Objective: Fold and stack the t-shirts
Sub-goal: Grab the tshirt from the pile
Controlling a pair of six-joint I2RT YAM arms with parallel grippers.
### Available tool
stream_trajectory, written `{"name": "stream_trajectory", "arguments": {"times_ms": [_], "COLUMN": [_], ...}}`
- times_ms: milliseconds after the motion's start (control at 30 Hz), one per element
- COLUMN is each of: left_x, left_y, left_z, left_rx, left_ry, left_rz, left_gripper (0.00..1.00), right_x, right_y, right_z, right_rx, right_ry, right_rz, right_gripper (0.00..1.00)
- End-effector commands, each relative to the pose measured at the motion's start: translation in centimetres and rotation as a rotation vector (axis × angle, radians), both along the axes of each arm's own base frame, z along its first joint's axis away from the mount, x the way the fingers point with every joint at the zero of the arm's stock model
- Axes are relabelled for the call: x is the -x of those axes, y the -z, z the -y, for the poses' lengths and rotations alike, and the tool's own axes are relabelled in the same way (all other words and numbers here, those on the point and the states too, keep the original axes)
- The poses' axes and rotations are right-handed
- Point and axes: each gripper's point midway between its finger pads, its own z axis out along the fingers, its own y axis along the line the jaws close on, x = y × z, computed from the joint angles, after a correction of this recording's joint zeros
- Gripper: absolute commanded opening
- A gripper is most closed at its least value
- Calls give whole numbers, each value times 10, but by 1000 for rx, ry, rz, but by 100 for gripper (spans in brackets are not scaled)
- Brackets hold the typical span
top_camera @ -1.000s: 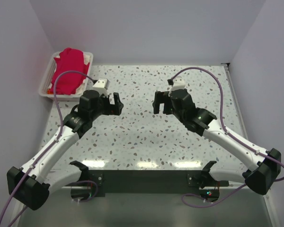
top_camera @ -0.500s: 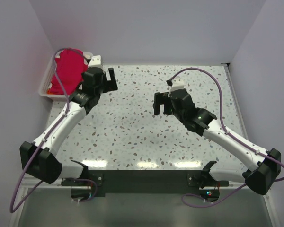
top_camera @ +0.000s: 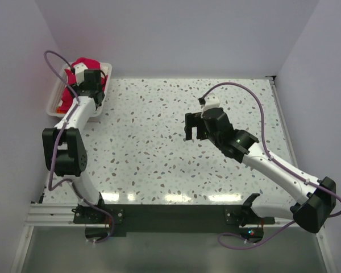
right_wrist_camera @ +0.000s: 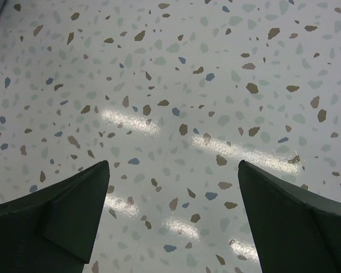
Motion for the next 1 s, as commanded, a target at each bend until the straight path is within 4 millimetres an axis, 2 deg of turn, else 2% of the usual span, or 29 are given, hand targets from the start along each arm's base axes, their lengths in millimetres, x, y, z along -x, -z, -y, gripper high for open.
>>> {"name": "stream_trajectory", "arguments": {"times_ms": [0, 133, 167, 267, 333, 433, 467, 533, 567, 633, 667, 733, 767, 833, 967], "left_x": [-10, -20, -22, -27, -28, -32, -32, -33, -34, -32, -30, -28, -25, -21, -9], "left_y": [9, 27, 38, 45, 46, 38, 33, 22, 9, -4, -14, -28, -44, -62, -117], "left_z": [-38, -56, -59, -63, -62, -58, -56, -52, -48, -46, -43, -41, -36, -30, 7], "left_rx": [-42, -52, -59, -59, -46, -27, -17, 5, 16, 25, 34, 46, 57, 73, 115], "left_ry": [-133, -149, -146, -133, -117, -91, -86, -73, -53, -47, -37, -23, -6, 16, 166], "left_rz": [2, -34, -64, -71, -64, -35, -24, 5, 36, 57, 71, 101, 133, 171, 262], "left_gripper": [83, 83, 82, 80, 73, 49, 37, 25, 15, 7, 0, 0, 0, 0, 0], "right_x": [-2, 1, 2, 3, 4, 4, 4, 4, 4, 5, 5, 5, 5, 5, 4], "right_y": [-2, -2, -3, -3, -3, -3, -3, -3, -3, -3, -3, -5, -5, -4, -7], "right_z": [1, -3, -3, -3, -3, -3, -3, -3, -3, -3, -3, -1, -2, -1, -1], "right_rx": [14, 3, 1, 0, -4, -6, -4, -4, -6, -7, -7, -7, -6, -4, -5], "right_ry": [-5, -30, -37, -39, -40, -41, -41, -40, -39, -42, -40, -35, -35, -33, -31], "right_rz": [11, 2, 2, 1, -1, -2, -3, -3, -2, -5, -3, 1, 2, 2, 8], "right_gripper": [99, 99, 99, 99, 99, 99, 99, 99, 99, 99, 99, 99, 99, 99, 99]}}
